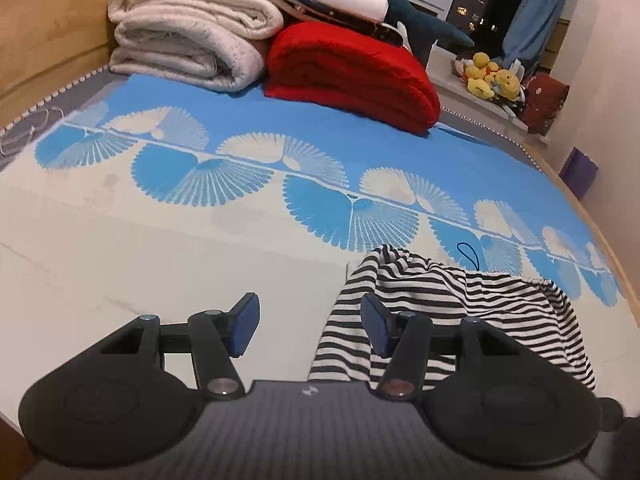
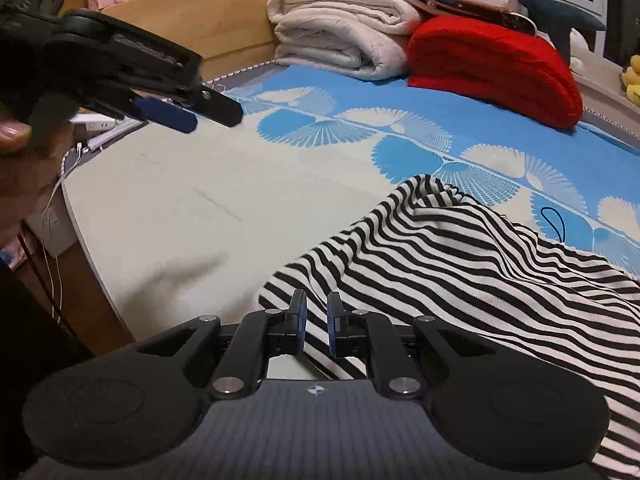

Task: Fold small clothes

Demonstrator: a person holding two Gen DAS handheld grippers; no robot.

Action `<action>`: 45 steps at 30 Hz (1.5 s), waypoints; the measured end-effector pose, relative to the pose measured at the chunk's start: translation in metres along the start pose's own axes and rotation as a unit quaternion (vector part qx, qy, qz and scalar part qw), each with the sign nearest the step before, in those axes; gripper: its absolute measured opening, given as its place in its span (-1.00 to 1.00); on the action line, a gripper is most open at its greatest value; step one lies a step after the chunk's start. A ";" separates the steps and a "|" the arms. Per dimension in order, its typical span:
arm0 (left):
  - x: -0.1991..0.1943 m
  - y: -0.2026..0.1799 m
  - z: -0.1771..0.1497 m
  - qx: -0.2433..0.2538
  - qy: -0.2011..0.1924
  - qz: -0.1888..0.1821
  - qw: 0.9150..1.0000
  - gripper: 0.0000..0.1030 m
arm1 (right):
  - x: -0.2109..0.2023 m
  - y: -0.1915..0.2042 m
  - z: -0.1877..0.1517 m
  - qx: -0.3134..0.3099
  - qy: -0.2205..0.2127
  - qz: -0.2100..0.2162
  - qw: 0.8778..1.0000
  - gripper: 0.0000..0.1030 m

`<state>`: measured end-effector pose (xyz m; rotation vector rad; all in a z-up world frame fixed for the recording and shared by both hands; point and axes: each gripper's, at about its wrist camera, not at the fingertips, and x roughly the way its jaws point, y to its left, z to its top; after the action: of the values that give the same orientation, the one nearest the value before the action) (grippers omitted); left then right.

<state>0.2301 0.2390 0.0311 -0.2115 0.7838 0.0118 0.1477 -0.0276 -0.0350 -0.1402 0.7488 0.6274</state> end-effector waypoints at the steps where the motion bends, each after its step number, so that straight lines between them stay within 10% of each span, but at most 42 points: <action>1: 0.005 -0.001 0.001 -0.004 0.006 -0.001 1.000 0.18 | -0.007 -0.002 0.004 0.010 -0.008 0.000 1.000 -0.79; 11: 0.022 -0.048 -0.003 0.025 0.015 0.001 1.000 0.18 | -0.109 -0.084 0.008 0.066 -0.079 -0.094 0.990 -0.21; 23: 0.004 -0.076 -0.017 0.061 -0.045 0.008 0.997 0.18 | -0.171 -0.143 -0.046 0.168 -0.128 -0.189 0.959 -0.21; 27: 0.001 -0.074 -0.021 0.064 -0.062 0.005 0.996 0.20 | -0.163 -0.154 -0.055 0.169 -0.098 -0.201 0.960 -0.74; 45: 0.039 -0.017 -0.010 -0.006 -0.006 0.041 0.999 0.20 | -0.065 -0.092 -0.020 0.100 -0.065 -0.135 0.984 -0.78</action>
<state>0.2519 0.2180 -0.0004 -0.1898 0.7797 0.0959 0.1530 -0.1396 -0.0148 -0.0142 0.6481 0.2976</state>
